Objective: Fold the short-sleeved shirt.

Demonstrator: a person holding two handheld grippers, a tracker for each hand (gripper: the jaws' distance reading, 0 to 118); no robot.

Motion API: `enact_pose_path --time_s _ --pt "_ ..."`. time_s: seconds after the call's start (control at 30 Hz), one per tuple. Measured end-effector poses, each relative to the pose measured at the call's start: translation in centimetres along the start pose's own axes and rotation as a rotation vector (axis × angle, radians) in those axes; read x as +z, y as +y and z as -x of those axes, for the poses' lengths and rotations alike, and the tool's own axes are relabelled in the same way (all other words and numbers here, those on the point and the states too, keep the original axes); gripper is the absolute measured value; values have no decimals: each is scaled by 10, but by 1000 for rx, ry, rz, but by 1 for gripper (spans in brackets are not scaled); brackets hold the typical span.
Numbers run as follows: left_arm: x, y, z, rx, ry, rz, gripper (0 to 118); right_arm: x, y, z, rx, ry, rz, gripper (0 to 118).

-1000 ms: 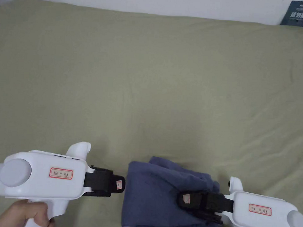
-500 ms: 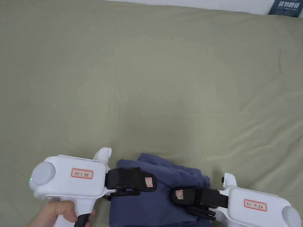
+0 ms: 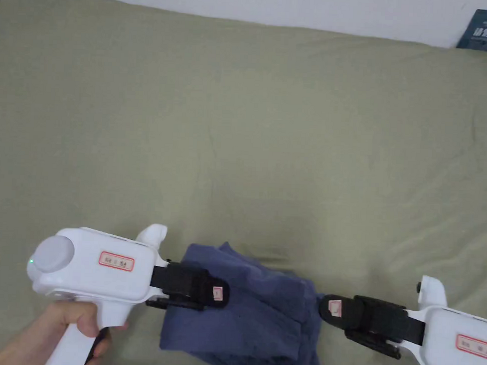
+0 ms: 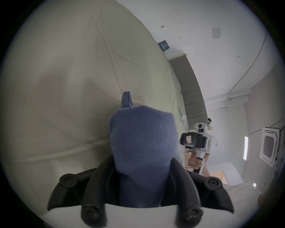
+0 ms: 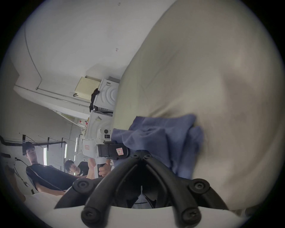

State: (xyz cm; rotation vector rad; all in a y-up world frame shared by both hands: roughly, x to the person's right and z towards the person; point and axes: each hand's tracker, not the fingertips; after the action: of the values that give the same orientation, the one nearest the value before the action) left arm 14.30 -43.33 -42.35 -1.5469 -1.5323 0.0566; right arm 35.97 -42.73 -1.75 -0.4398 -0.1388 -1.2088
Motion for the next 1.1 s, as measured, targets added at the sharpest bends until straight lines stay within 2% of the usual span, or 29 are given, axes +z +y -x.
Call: enact_pose_path --time_s 0.13,0.3,0.4,0.57,0.6,0.67,0.7,0.73,0.87,0.93,0.97,1.0,1.03,1.07,1.1 --pt "95 18 23 -4 214 -93 33 13 11 12 82 -67 -55 1" --pt "212 52 83 83 425 -150 33 17 24 11 79 -87 -104 1" --pt "258 68 117 138 457 -169 33 17 33 9 74 -123 -129 1" --pt "269 88 141 155 444 -168 33 12 46 8 76 -157 -129 1" --pt "268 92 142 154 445 -159 37 11 49 7 78 -166 -127 1" --pt "268 95 141 137 503 -160 83 8 52 8 86 -167 -120 1" --pt "273 93 141 119 538 -196 102 7 53 9 92 -164 -116 1" --pt "276 93 137 117 569 -219 111 6 54 12 99 -162 -112 1" --pt "295 87 112 80 628 -270 110 4 59 20 136 -162 -104 1" --pt "297 86 86 16 751 -271 105 7 61 24 152 -159 -103 1" --pt "298 84 72 -18 774 -285 92 9 61 27 162 -155 -105 1" --pt "296 85 52 -37 765 -302 69 12 62 31 174 -151 -108 1" --pt "291 86 32 -68 756 -336 25 15 63 35 188 -155 -116 1" --pt "281 85 10 -126 762 -375 4 18 64 41 213 -172 -129 1" --pt "269 82 -10 -201 788 -386 4 22 66 48 253 -203 -152 2"
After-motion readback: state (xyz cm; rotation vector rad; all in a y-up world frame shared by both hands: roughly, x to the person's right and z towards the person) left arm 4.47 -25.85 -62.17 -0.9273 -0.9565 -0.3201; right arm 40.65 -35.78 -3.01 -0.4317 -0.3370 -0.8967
